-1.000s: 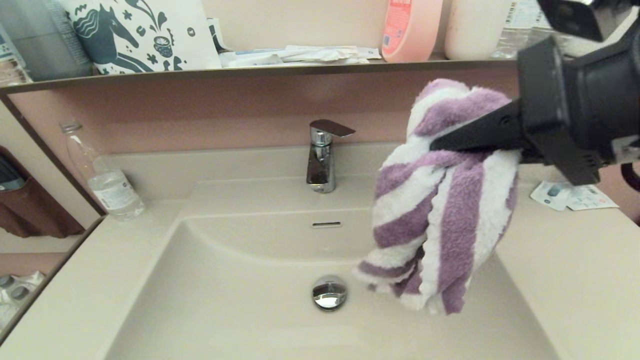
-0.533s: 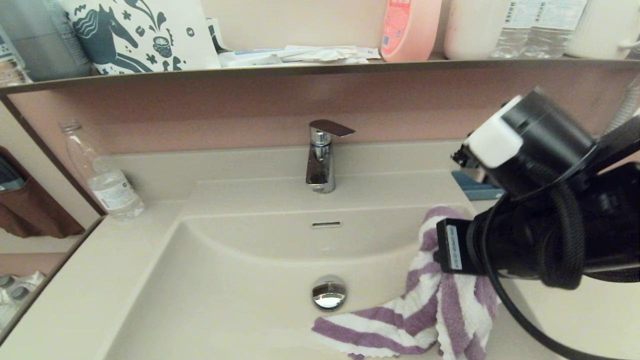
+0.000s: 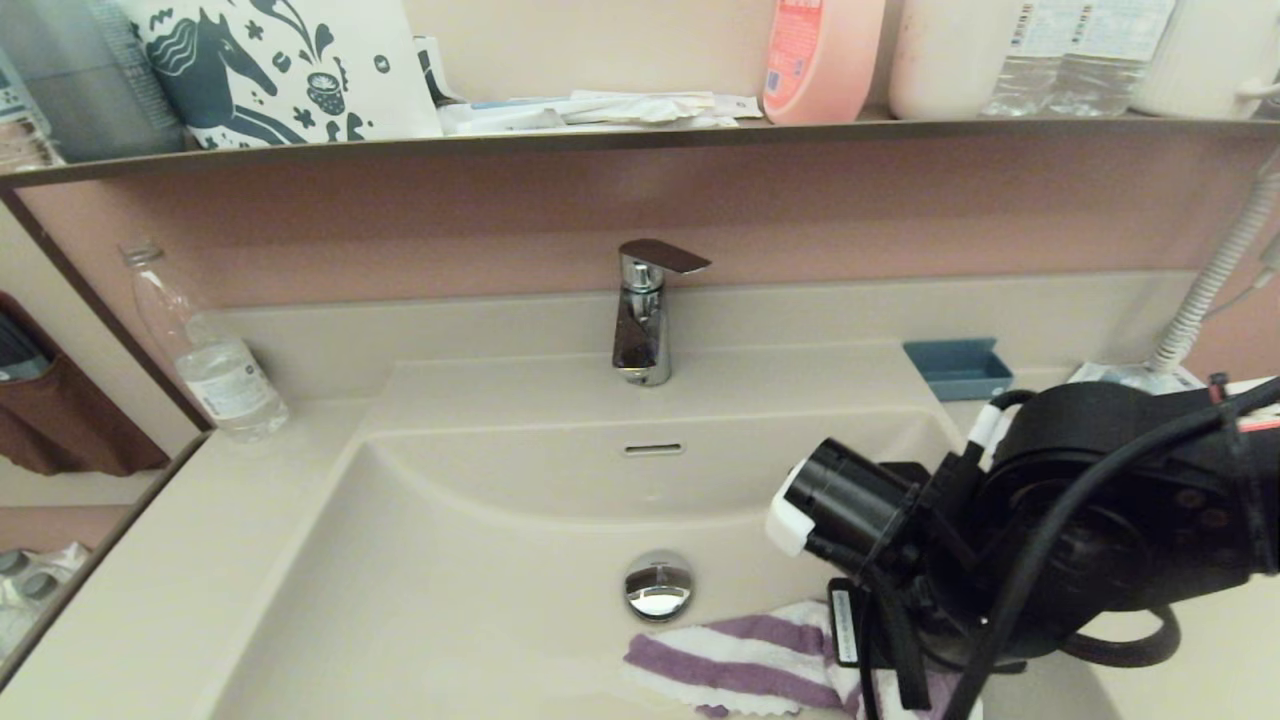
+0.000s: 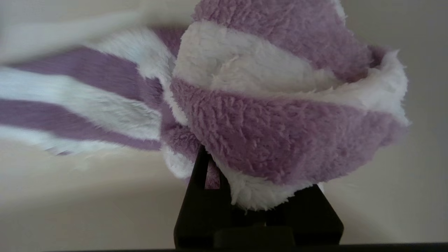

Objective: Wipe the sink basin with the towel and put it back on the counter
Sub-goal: Wipe the sink

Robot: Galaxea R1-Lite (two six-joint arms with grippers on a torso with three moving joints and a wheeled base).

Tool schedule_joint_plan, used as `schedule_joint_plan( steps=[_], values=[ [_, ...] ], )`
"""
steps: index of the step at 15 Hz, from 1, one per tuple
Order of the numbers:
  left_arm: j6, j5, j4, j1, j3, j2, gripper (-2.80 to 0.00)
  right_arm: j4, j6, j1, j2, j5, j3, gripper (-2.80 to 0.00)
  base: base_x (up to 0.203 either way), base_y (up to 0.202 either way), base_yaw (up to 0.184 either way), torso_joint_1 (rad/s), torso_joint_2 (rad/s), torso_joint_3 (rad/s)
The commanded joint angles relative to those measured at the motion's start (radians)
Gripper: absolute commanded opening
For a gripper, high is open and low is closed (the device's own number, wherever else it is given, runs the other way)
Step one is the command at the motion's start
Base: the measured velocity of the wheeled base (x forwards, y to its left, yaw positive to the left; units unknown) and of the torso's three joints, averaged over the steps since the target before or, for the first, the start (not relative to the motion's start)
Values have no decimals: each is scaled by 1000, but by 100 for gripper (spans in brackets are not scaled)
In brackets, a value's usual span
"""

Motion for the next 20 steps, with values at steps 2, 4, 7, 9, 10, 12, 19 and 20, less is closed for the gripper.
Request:
schedule_joint_plan(
  steps=[2,4,7,9,10,12,19,20],
  values=[
    [0,0,0,2,0,1,-280,-57,24,42,116,47,21,-280,0,0,0,0,0,0],
    [0,0,0,0,0,1,-280,-89,24,64,128,126,21,-280,0,0,0,0,0,0],
    [0,0,0,0,0,1,-280,-135,16,87,152,297,15,-280,0,0,0,0,0,0],
    [0,0,0,1,0,1,-280,-198,-14,98,187,318,2,-280,0,0,0,0,0,0],
    [0,0,0,0,0,1,-280,-228,-30,101,196,320,0,-280,0,0,0,0,0,0],
    [0,0,0,2,0,1,-280,-306,-61,113,238,341,-15,-280,0,0,0,0,0,0],
    [0,0,0,1,0,1,-280,-351,-104,192,361,403,-253,-280,0,0,0,0,0,0],
    [0,0,0,1,0,1,-280,-351,-107,196,379,410,-293,-280,0,0,0,0,0,0]
  ],
)
